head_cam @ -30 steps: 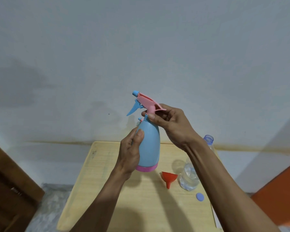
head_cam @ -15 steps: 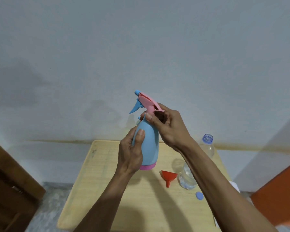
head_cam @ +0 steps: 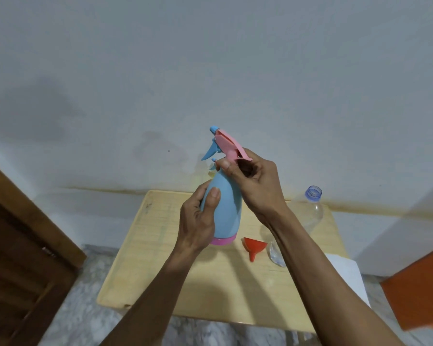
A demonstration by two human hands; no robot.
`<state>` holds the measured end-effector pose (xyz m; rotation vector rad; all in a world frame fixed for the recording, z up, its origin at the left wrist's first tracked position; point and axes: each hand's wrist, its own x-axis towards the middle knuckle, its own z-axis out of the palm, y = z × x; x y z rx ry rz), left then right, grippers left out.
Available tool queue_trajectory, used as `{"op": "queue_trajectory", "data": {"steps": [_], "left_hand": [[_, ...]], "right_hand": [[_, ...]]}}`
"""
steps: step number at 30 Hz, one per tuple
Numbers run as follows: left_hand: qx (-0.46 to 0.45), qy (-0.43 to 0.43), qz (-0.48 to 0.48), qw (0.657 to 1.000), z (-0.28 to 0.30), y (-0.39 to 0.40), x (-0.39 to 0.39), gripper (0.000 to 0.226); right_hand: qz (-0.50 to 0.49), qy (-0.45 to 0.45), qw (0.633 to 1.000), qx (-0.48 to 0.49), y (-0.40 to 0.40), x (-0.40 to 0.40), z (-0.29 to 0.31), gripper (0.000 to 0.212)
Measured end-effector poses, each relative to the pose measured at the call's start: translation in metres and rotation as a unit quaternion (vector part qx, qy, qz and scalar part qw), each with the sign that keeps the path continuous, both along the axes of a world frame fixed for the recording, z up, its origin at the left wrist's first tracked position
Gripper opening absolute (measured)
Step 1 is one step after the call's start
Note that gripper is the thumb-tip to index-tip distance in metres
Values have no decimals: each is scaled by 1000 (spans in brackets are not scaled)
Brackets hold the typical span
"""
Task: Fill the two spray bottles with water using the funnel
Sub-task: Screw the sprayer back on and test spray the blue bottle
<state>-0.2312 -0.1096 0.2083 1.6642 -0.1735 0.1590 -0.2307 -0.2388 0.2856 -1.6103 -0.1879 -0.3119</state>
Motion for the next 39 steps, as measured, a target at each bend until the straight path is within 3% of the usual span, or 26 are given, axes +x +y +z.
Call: {"op": "queue_trajectory", "data": {"steps": [3,9,16,21,25,30,39], "left_hand": [[-24,18,-11,999,-2,-4,-9,38],[-87,47,-40,994,-12,-7,-38,33],[-87,57,-48,993,-28,4,-74,41],[-43,74,-76,993,-28,19,-94,41],[28,60,-76,995,-30,46,-114,52],[160,20,8,987,-44,109,-143,45],[448,23,23,894,-55,163,-152,46]], "right_hand": [[3,18,1000,23,-3,-3,-6,18],[32,59,998,15,-5,-13,-25,11],[21,106,994,17,12,-40,-36,24],[-16,106,994,20,27,-71,-29,22],[-92,87,991,38,44,-104,-32,22],[-203,87,975,3,65,-154,-55,16],[-255,189,936,-150,89,-204,-105,36]]}}
